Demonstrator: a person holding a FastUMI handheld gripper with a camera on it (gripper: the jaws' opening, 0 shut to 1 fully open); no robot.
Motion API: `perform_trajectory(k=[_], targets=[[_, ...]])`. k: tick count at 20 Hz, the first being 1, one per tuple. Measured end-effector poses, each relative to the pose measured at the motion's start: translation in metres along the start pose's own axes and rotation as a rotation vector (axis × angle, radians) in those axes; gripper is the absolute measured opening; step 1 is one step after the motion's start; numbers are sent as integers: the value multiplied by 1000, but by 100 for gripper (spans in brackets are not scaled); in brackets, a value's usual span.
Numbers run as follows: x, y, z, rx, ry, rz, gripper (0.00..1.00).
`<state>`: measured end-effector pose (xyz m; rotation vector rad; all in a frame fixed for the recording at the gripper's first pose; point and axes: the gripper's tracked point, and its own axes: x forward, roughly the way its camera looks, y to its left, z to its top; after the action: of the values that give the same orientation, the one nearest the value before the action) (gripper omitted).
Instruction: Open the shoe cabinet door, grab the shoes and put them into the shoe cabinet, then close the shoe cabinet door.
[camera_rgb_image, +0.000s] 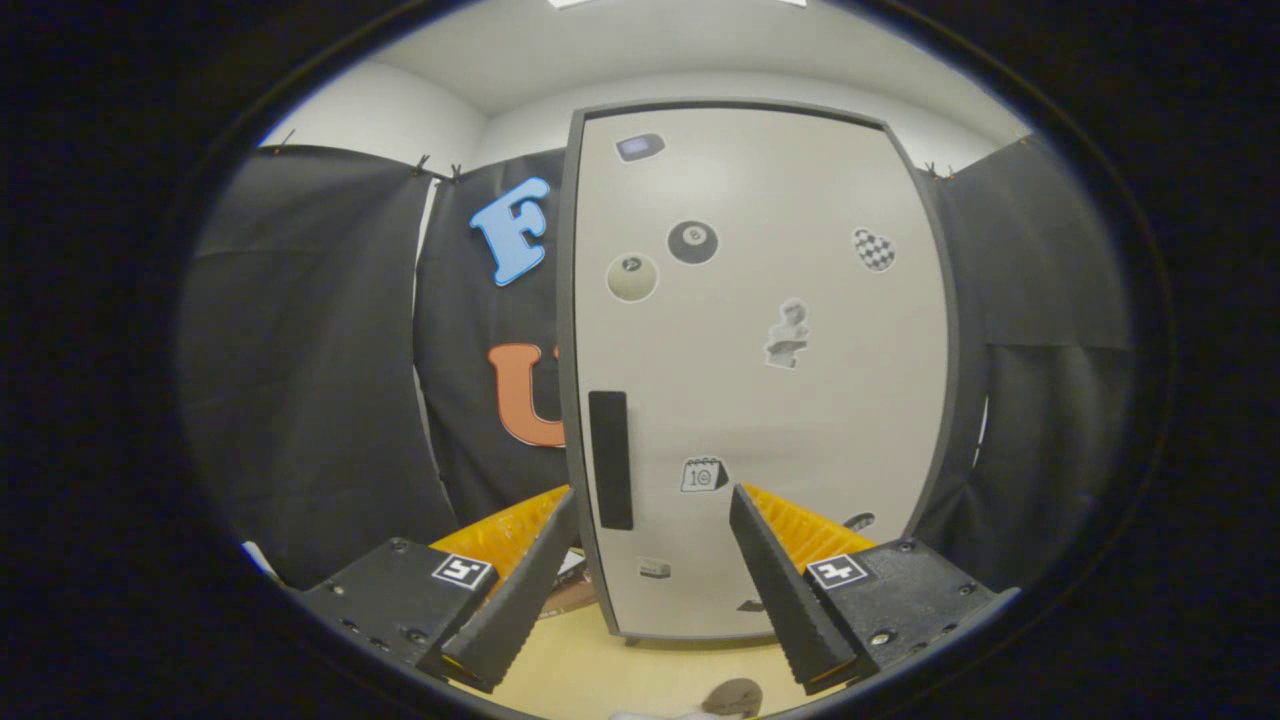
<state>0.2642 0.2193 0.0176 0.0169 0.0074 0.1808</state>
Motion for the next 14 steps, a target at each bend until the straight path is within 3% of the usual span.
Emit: perform_trajectory(k=[8, 10, 14], targets=[[90, 19, -16, 34, 65, -6, 95], [97, 21, -18, 28, 71, -4, 87], [101, 19, -25, 49, 91, -18, 60]])
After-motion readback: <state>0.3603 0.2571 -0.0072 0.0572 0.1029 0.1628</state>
